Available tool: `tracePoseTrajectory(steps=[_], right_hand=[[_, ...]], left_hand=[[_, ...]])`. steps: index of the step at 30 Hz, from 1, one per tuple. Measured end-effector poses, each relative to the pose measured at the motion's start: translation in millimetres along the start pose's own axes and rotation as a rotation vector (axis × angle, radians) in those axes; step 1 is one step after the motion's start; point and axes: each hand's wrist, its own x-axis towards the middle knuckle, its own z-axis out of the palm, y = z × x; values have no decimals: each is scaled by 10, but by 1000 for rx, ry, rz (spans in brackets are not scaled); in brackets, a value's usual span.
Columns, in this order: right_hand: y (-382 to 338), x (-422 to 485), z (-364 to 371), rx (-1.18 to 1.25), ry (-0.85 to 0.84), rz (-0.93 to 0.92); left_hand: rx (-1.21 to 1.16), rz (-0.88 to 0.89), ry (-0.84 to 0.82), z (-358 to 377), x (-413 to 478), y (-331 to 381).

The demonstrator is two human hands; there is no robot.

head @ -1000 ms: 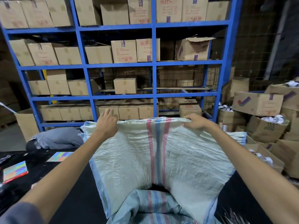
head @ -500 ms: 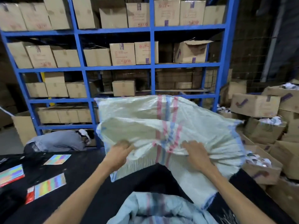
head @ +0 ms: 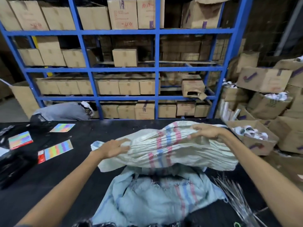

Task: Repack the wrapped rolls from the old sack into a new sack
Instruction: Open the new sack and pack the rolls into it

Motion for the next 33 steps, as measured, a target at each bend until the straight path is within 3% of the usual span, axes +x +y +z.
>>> tracePoseTrajectory(steps=[2,3,5,9,11,13,15,19,21,25,29,31,33], right_hand=[[-46,-16,-99,78,62,-64],[-66,-24,-123,115,94,-92],[-124,-86,-173,92,192,-150],[-242,-39,-205,-164,509,-339],[-318,46,-178,-308,667,-371],[-373,129,-159,-600,809,-397],[-372,135,-168,-758,886,-424],[-169,150,-251,-1009,843,-299],[-93,185,-222,-1129,796,-231],[-6,262,-100,-1178,786,-271],[-4,334,-68,-979,638,-346],[-71,346,-89,-798,720,-364],[-190,316,-84,-701,793,-254]], left_hand=[[296,-6,102,30,15,-11],[319,16,175,41,40,-24],[217,16,293,12,74,-54],[89,-97,578,-285,228,-53],[-30,-128,638,-512,288,53],[-201,-85,665,-724,314,157],[-157,19,727,-854,242,235],[606,262,644,-1049,62,208],[789,313,648,-1086,44,108],[801,388,707,-1105,65,-3],[716,397,735,-1094,97,114],[658,332,768,-1073,159,108],[684,263,802,-1018,208,91]])
